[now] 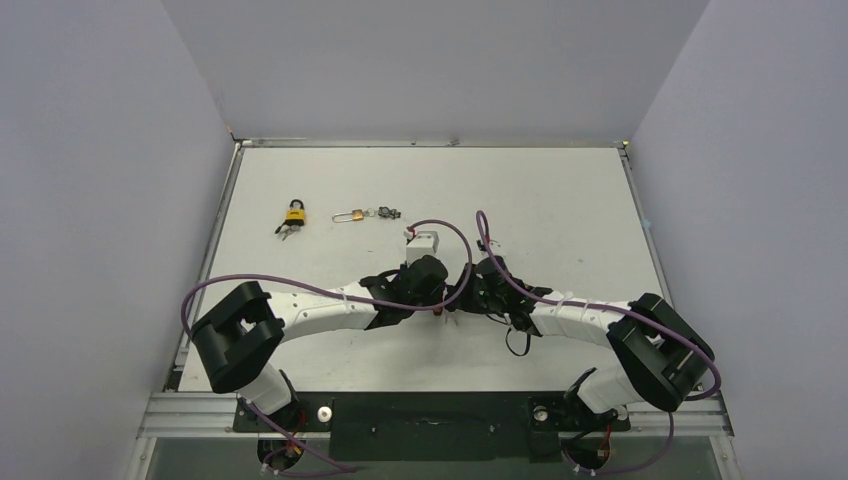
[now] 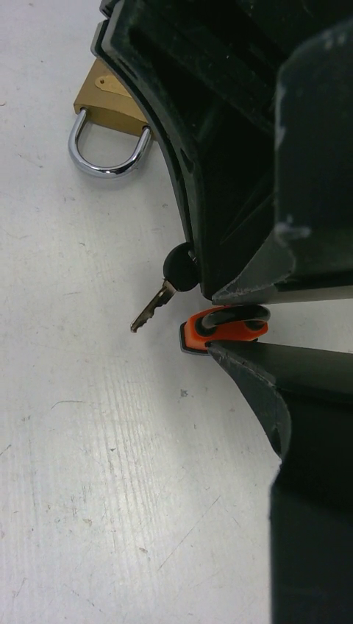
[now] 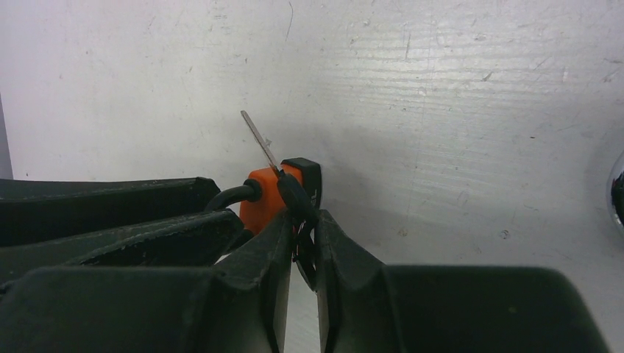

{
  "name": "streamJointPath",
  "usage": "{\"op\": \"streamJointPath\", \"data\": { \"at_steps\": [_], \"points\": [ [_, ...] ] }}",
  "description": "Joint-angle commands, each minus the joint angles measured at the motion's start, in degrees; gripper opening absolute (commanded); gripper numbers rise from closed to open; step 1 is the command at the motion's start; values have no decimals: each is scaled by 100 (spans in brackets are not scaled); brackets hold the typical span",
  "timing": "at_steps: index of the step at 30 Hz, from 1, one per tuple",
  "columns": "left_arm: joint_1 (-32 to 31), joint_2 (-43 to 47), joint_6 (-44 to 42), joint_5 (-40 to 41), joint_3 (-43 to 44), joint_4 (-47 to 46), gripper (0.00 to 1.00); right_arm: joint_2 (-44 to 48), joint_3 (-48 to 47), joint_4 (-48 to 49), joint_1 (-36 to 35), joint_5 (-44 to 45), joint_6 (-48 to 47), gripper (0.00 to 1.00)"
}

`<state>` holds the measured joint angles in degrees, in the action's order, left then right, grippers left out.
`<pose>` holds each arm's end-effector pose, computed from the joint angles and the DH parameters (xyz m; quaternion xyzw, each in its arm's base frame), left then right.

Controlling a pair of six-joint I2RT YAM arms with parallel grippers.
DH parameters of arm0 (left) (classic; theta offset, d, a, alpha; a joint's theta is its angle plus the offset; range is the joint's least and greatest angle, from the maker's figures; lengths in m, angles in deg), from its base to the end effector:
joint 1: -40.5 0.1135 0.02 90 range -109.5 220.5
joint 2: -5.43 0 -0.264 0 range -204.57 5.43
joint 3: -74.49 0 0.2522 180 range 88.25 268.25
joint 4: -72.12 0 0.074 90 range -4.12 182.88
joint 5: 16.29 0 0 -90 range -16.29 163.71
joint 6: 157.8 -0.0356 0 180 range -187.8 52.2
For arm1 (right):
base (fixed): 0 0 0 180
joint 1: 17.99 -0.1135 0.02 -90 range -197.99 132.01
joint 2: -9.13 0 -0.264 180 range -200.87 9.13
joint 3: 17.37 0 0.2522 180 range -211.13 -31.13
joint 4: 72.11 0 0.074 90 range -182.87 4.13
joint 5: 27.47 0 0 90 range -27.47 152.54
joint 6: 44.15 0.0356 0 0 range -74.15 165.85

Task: Lock with the key
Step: Place the lock at the center of the board.

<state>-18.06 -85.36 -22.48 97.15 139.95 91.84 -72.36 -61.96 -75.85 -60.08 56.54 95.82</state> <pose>0.1826 -0.2716 0.1941 0.0272 0.9077 -0.1790 0.3785 0.1946 0.1808 0.1519 0.0406 0.9068 0.3331 0.2553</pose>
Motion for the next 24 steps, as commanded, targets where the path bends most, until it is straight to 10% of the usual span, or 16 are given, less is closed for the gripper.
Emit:
{"op": "streamJointPath", "data": {
  "at_steps": [1, 24],
  "points": [
    [-40, 121, 66, 98, 245, -266, 26, 17, 13, 291, -27, 73, 20, 16],
    [152, 1373, -307, 16, 672, 288, 56, 1424, -336, -855, 19, 874, -383, 59]
  ]
}}
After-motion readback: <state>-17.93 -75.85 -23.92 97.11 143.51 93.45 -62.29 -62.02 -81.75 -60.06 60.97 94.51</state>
